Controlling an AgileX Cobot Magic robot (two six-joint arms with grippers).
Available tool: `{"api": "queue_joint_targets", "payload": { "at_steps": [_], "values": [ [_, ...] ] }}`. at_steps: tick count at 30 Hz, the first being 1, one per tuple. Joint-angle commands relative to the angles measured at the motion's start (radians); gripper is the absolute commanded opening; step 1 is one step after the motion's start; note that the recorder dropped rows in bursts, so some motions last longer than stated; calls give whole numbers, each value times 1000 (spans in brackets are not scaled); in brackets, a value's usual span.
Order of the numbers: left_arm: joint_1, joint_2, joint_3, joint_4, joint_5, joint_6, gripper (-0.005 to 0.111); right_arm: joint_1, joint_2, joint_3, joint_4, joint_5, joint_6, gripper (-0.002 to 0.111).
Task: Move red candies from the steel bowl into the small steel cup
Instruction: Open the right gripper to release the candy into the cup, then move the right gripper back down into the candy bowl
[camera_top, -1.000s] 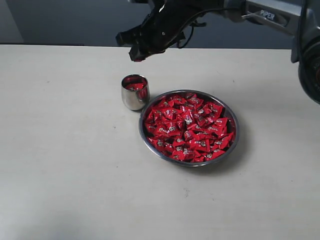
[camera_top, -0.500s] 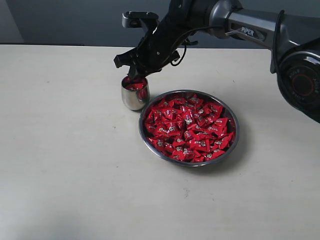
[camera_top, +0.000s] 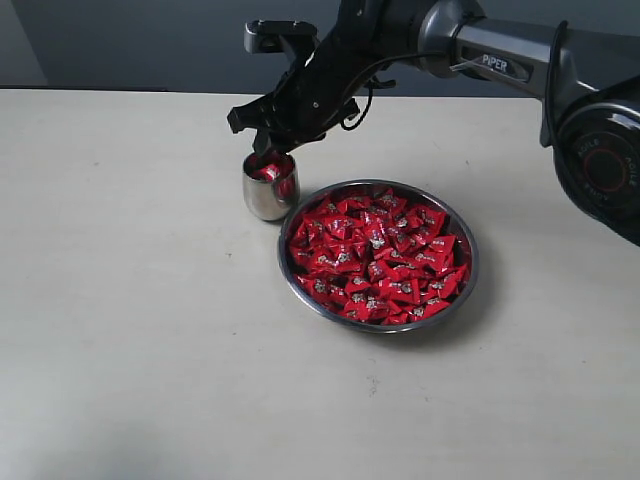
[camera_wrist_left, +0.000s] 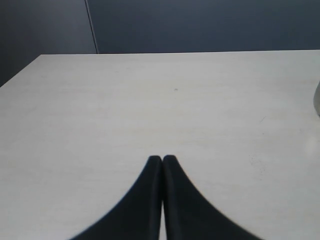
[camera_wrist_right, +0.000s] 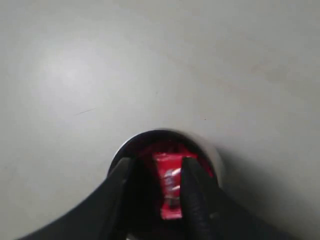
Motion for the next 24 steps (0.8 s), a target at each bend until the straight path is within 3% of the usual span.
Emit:
{"api": "queue_joint_targets", "payload": {
  "at_steps": [1, 7, 12, 17, 24],
  "values": [
    [-5, -5, 5, -6, -10, -1, 0, 0, -3, -5, -10, -2, -7, 32],
    [-5, -5, 5, -6, -10, -1, 0, -4, -18, -8, -11, 36, 23, 31],
    [-5, -5, 5, -6, -10, -1, 0, -14, -70, -6, -31, 27, 25, -1],
    [-5, -5, 5, -6, -10, -1, 0, -41, -154, 72, -46, -98, 25, 0],
    [-5, -5, 5, -6, -10, -1, 0, -112, -363, 459, -46, -375, 25, 0]
  ]
}}
